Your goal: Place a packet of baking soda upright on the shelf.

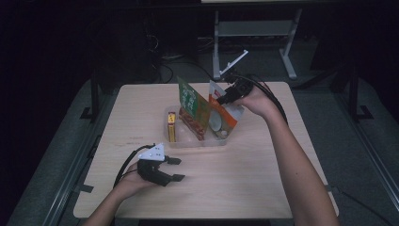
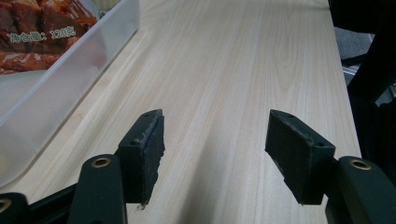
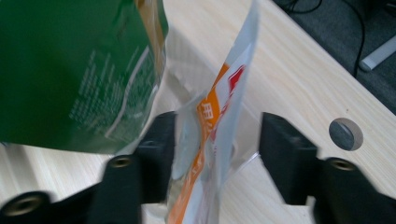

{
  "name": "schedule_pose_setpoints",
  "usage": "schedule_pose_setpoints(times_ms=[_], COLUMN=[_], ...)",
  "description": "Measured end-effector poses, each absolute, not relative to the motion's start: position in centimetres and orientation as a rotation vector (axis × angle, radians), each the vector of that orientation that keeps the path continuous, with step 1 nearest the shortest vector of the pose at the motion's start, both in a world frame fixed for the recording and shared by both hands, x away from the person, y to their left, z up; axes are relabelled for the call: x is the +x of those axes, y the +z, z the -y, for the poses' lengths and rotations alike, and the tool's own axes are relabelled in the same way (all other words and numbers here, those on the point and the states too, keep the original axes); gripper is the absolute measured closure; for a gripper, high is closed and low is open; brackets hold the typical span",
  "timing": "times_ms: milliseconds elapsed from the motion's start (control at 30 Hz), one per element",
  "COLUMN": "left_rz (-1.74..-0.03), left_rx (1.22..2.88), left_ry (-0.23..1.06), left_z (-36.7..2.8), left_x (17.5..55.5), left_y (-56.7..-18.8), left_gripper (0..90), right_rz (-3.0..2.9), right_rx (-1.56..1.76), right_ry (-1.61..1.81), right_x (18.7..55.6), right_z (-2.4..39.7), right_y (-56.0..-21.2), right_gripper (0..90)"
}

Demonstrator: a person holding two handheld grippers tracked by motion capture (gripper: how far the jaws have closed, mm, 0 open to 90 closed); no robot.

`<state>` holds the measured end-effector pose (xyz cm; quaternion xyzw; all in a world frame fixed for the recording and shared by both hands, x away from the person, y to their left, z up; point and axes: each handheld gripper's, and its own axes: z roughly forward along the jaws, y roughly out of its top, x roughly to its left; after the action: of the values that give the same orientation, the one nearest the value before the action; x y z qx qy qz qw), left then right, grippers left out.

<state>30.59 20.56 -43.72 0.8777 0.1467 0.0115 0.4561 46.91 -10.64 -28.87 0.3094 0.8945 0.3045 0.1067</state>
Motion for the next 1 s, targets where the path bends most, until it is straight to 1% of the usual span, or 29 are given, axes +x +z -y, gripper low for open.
schedule_pose_setpoints(times_ms=[100, 267, 533, 1000], left_rz=[-0.365, -0.376, -0.405, -0.419], left_rx=[2.167, 2.212, 2.264, 2.28], left_ry=[0.028, 0.04, 0.03, 0.057], left_z=[-20.6, -20.8, -21.1, -21.6], left_x=[30.6, 30.7, 30.5, 30.4], left_y=[-43.7, -43.7, -43.6, -43.5], left_gripper=[35.1, 30.1, 22.4, 21.3], right_rz=[-2.599, -2.56, -2.485, -2.406], right_rx=[0.937, 0.956, 0.944, 0.939], right_ry=[0.967, 1.044, 1.127, 1.202], right_x=[46.5, 45.5, 43.3, 39.3], right_z=[11.3, 12.5, 14.4, 16.8], right_y=[-28.5, -28.2, -28.0, -29.1], right_gripper=[32.3, 25.9, 24.2, 24.2])
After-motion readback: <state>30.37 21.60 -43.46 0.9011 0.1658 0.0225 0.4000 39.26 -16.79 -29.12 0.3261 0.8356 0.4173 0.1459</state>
